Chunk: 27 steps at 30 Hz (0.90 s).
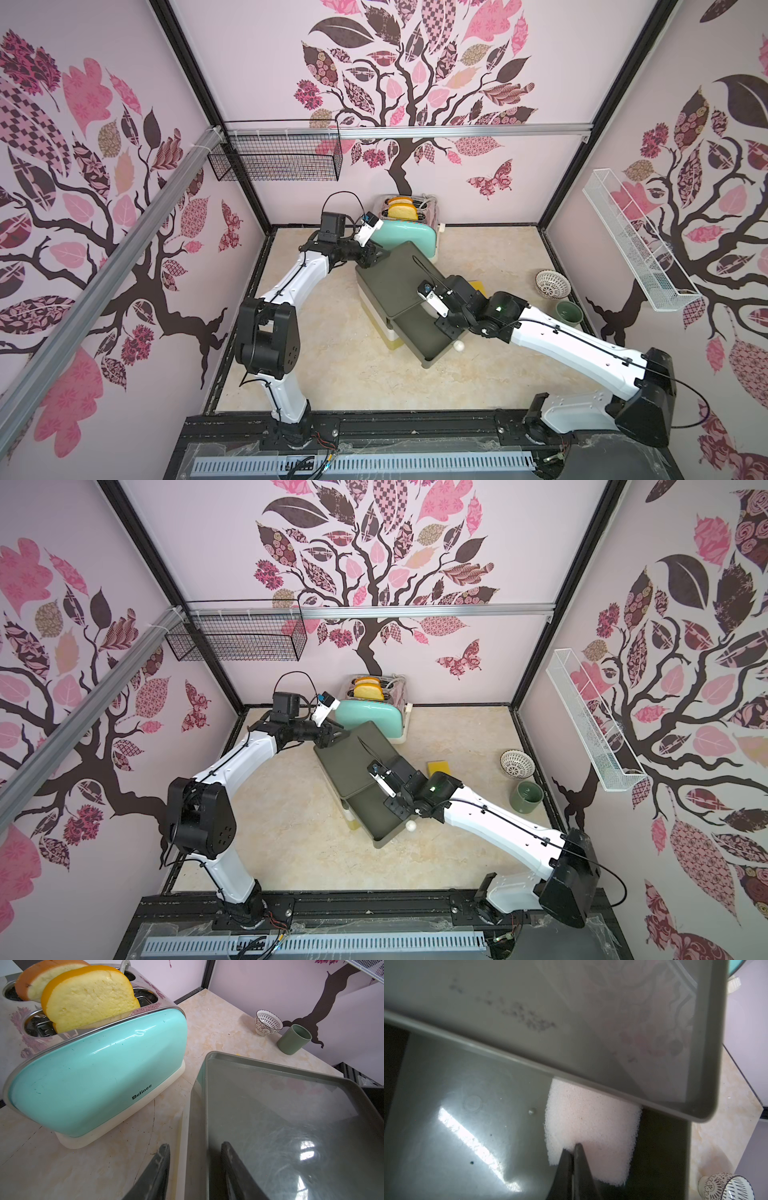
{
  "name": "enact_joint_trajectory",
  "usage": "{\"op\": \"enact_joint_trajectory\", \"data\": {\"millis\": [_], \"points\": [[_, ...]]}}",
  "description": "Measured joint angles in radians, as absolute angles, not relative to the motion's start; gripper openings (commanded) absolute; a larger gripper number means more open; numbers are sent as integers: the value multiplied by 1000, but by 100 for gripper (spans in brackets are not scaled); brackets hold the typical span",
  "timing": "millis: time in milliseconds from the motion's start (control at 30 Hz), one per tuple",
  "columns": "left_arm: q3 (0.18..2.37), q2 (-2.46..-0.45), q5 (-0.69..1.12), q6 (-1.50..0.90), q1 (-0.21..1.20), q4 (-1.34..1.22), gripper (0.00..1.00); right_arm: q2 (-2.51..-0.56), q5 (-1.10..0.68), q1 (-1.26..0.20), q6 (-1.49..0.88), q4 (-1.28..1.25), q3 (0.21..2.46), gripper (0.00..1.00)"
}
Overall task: Take the sponge out of the drawer
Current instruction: Pick up the sponge from the drawer.
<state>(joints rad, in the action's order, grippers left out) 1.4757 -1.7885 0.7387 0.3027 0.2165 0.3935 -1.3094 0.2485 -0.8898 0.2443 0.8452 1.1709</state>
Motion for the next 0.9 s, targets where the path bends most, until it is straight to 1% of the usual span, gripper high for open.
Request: {"op": "enact_joint_trajectory", "data": {"millis": [133, 367, 500, 633, 767, 833, 900], "points": [[1476, -1789, 739, 303, 216, 393, 43, -1291, 209, -890, 241, 926, 1223, 0], [1476, -1790, 743, 303, 216, 391, 43, -1246, 121, -890, 205, 1116, 1417, 0], [1476, -1793, 747, 302, 214, 388, 43, -1222, 135, -890, 185, 1208, 1514, 0], [1476, -1794, 750, 300, 211, 385, 43, -1195, 168, -869, 168, 1244, 1568, 0], [1476, -1795, 751, 298, 210, 384, 43, -1167, 186, -761, 162, 1242, 1568, 0], [1476, -1795, 752, 295, 210, 384, 43, -1154, 191, -660, 167, 1210, 1538, 0], [1476, -1795, 754, 294, 209, 382, 43, -1150, 208, -525, 172, 1155, 1472, 0]]}}
